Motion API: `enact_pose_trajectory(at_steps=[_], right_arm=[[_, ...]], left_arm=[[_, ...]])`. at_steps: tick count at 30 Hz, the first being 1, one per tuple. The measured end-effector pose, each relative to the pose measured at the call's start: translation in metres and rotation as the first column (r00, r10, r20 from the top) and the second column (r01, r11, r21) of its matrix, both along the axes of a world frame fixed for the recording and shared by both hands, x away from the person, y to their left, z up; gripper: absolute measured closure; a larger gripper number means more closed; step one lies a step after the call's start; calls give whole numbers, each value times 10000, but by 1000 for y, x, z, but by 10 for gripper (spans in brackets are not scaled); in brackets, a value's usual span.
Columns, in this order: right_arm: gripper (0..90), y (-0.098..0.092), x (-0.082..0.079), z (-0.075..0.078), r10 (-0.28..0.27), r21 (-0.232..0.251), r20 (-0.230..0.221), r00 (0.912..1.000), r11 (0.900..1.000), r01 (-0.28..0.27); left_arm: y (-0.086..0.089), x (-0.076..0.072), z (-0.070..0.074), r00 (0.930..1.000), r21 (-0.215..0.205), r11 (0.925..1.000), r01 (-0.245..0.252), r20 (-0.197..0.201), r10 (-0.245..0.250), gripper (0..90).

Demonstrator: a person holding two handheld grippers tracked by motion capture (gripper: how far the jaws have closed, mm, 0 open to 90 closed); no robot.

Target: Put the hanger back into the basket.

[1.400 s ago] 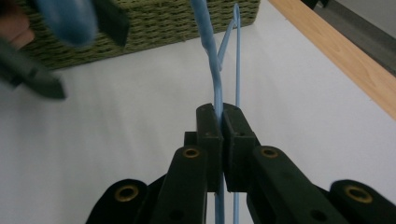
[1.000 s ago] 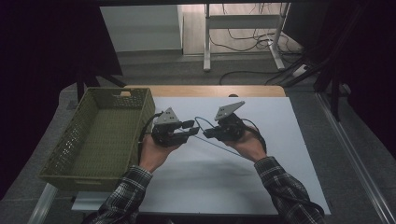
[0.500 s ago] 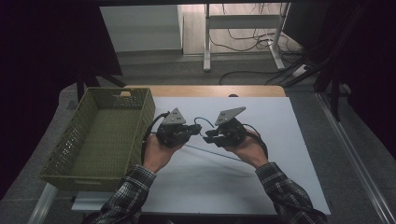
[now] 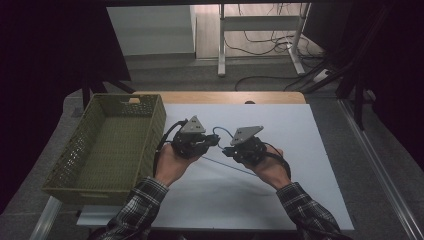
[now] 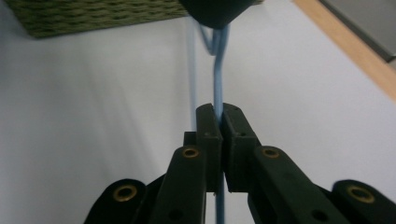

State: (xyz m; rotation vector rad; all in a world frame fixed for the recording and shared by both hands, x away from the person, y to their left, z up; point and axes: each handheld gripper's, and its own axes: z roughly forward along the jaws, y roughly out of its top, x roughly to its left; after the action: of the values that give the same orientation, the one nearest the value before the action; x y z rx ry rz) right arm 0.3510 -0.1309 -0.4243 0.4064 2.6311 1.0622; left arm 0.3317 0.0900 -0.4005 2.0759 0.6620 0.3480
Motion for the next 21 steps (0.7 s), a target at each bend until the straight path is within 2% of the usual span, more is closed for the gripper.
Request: enact_pose_trajectory(at_steps=[3,4,5,7,10,12,13,17,21], right_arm=[[869,-6,1,2,139,72,-252,9996,9999,-138],[870,-9,1,3,160,161,-381,9991,9998,-154],[870,-14,1,6,211,447,-711,9972,9988,-179],[870,-16,0,8,267,536,-781,9966,9983,-225],[870,-20,-4,13,479,659,-965,9942,9970,-416],[870,-20,-7,16,643,667,-1121,9916,9961,-570],[870,-20,-10,18,818,565,-1193,9895,9955,-755],[870,-16,-15,20,1161,488,-1366,9838,9927,-1103],[870,-13,-18,20,1423,535,-1462,9790,9893,-1358]], left_arm=[[13,-4,4,10000,201,9998,56,0,-56,615],[18,-5,4,9999,196,9997,115,-70,-113,589],[27,-7,4,9994,353,9990,269,-247,-260,557],[30,-8,4,9990,500,9981,360,-296,-346,543],[35,-10,0,9959,758,9942,758,-556,-717,544],[35,-11,-3,9910,812,9899,1166,-760,-1105,550],[33,-11,-6,9851,968,9835,1531,-936,-1442,566],[29,-10,-7,9793,1203,9755,1841,-1073,-1716,603],[26,-7,-8,9717,1230,9687,2154,-1256,-2001,627]])
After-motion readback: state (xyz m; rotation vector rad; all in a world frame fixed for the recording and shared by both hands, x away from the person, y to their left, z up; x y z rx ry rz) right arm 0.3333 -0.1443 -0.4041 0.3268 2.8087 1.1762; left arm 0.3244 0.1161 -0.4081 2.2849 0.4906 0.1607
